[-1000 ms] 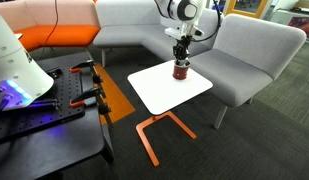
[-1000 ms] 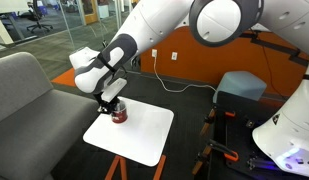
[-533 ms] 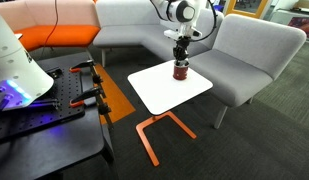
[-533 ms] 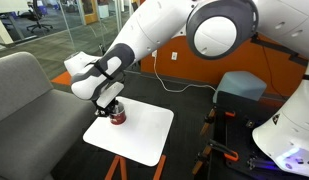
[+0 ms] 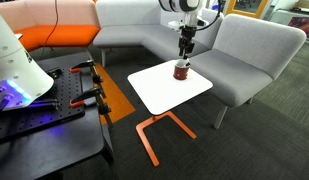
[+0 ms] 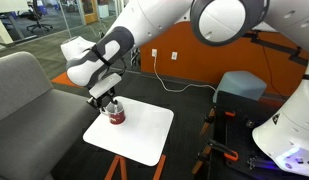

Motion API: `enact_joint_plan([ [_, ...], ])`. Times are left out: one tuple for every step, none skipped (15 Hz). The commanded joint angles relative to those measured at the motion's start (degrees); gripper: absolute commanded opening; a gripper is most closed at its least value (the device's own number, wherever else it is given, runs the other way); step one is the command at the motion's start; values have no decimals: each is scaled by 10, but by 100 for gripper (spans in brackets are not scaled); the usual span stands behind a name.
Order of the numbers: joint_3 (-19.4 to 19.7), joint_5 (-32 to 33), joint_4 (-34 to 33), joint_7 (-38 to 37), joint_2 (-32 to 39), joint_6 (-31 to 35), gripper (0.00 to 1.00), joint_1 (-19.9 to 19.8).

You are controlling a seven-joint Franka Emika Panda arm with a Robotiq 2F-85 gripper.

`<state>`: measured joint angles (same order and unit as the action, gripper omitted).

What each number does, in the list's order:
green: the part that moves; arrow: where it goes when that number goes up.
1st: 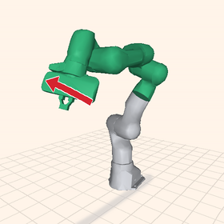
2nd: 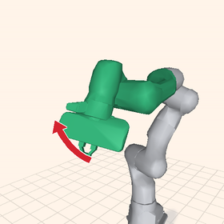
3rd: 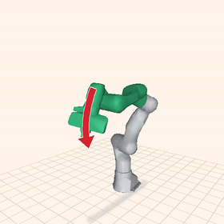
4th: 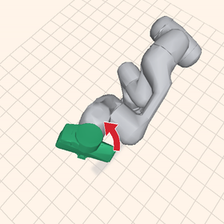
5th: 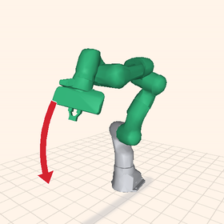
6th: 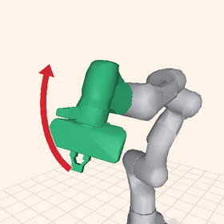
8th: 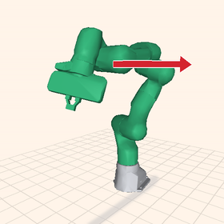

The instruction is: Move the red mug backwards

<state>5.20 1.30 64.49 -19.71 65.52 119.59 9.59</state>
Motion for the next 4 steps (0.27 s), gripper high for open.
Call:
enact_joint_plan([
  [-19,-28,101,-8,-98,-9,96,-17],
  [-16,-31,122,-13,-121,-6,100,-16],
  [-19,-36,145,-6,-144,-4,100,-21],
  [-19,-36,173,4,-166,14,100,-22],
])
